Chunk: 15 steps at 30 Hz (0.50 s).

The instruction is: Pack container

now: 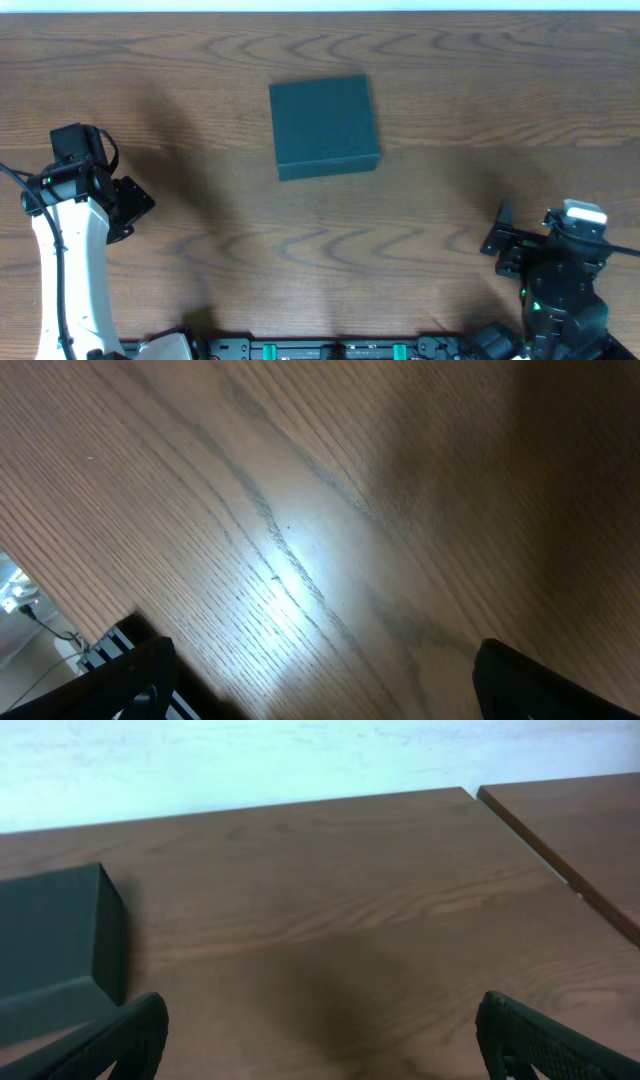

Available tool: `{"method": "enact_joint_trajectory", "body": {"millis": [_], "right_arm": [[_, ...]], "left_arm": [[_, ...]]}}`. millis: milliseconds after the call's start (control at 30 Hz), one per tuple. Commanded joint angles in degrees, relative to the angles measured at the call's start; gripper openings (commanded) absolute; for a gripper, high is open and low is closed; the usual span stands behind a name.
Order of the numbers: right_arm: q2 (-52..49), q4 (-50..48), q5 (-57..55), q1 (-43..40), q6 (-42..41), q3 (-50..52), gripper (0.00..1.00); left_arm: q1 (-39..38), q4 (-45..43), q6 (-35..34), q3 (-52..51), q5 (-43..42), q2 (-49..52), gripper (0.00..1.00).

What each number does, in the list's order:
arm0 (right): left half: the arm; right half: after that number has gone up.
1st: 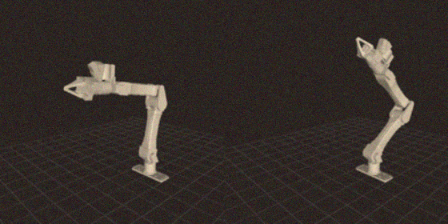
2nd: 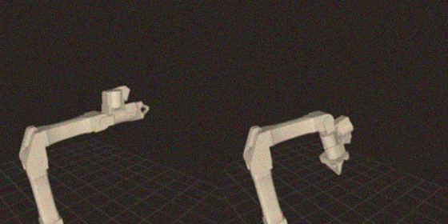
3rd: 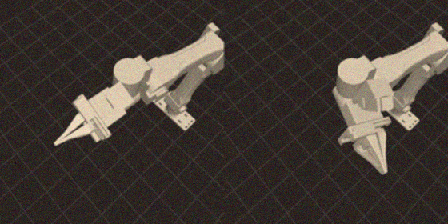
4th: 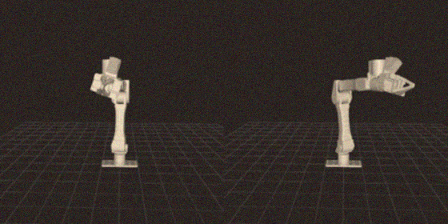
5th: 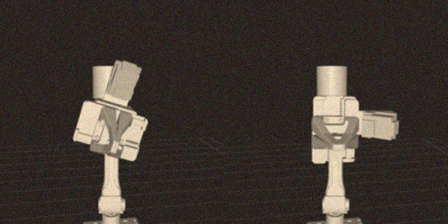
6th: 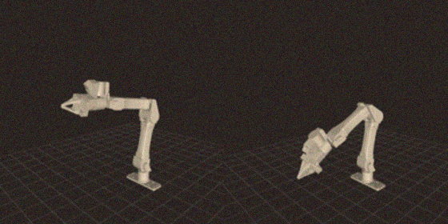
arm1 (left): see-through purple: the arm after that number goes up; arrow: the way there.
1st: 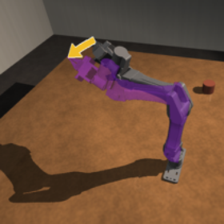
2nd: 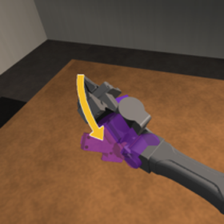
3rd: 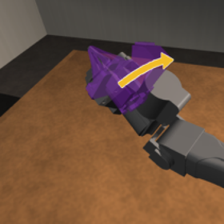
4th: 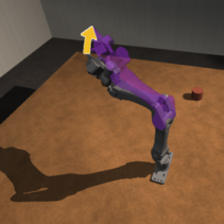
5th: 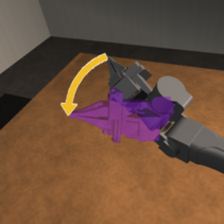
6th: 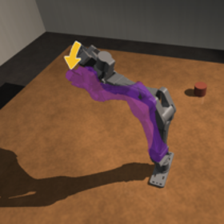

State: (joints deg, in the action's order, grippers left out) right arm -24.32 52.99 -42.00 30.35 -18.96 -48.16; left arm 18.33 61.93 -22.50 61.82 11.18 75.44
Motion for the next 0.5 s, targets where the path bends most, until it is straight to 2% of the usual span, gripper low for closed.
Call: {"method": "enact_joint_trajectory", "body": {"millis": [0,167,333,367,400,433,467], "right_arm": [[-0.2,3.0,-1.5,0.3,0.8,0.2,0.99],[-0.2,20.5,6.8,0.0,0.8,0.2,0.99],[1.6,22.7,7.5,-9.7,1.5,0.2,0.99],[2.0,22.8,7.5,-11.5,1.5,0.2,0.85],[2.6,23.0,7.5,-13.9,1.5,0.2,0.79],[3.0,23.0,7.5,-15.8,1.5,0.2,0.84],[3.4,22.9,7.5,-17.2,1.5,0.2,0.95]], "left_arm": [[0.3,0.3,0.2,0.3,1.0,0.2,0.95],[0.3,0.3,0.2,0.3,1.0,0.2,0.95],[0.3,0.3,0.2,0.3,1.0,0.2,0.95],[0.3,0.3,0.2,0.3,1.0,0.2,0.95],[0.3,0.3,0.2,0.3,1.0,0.2,0.95],[0.3,0.3,0.2,0.3,1.0,0.2,0.95],[0.3,0.3,0.2,0.3,1.0,0.2,0.95]]}}
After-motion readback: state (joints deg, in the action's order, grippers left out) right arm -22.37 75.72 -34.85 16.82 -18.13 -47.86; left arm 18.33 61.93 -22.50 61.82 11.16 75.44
